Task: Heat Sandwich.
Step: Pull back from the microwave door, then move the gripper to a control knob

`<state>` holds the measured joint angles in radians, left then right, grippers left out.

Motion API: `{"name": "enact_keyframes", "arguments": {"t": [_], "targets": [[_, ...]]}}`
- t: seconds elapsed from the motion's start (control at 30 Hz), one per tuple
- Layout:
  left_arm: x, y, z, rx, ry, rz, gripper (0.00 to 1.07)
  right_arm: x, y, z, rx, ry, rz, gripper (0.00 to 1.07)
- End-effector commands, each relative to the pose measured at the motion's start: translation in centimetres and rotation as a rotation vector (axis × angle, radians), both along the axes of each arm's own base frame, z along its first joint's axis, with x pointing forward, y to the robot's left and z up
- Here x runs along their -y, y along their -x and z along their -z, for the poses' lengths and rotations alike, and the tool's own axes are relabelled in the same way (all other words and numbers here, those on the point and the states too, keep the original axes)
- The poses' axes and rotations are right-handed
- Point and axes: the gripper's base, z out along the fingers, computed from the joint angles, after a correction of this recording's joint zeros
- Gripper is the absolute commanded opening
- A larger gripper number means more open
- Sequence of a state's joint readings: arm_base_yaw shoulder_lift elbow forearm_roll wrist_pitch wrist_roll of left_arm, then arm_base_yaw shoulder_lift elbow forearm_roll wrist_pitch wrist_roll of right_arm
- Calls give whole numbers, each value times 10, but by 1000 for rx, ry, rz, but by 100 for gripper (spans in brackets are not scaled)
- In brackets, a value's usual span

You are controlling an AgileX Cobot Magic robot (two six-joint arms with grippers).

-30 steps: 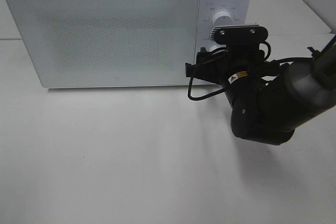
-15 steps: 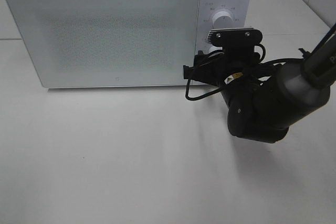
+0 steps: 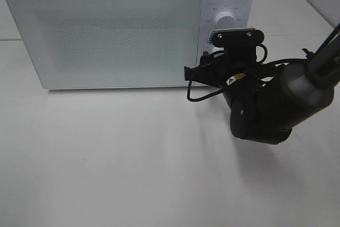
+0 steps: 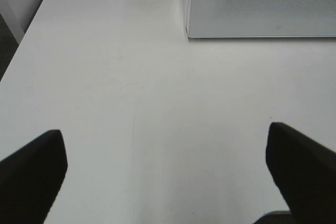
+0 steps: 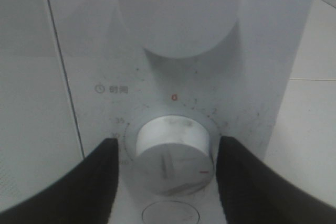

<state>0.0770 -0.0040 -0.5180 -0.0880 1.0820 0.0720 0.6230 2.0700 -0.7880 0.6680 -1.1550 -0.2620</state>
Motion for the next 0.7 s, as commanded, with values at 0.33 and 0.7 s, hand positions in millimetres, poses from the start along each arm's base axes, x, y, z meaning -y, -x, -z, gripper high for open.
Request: {"name": "enact_keyframes", "arguments": {"t": [0.33, 0.7], "targets": [[0, 3, 0, 30, 2, 2, 98, 0, -3, -5, 43, 2, 0, 19], [0, 3, 0, 30, 2, 2, 98, 1, -4, -7, 65, 0, 6, 20]]}}
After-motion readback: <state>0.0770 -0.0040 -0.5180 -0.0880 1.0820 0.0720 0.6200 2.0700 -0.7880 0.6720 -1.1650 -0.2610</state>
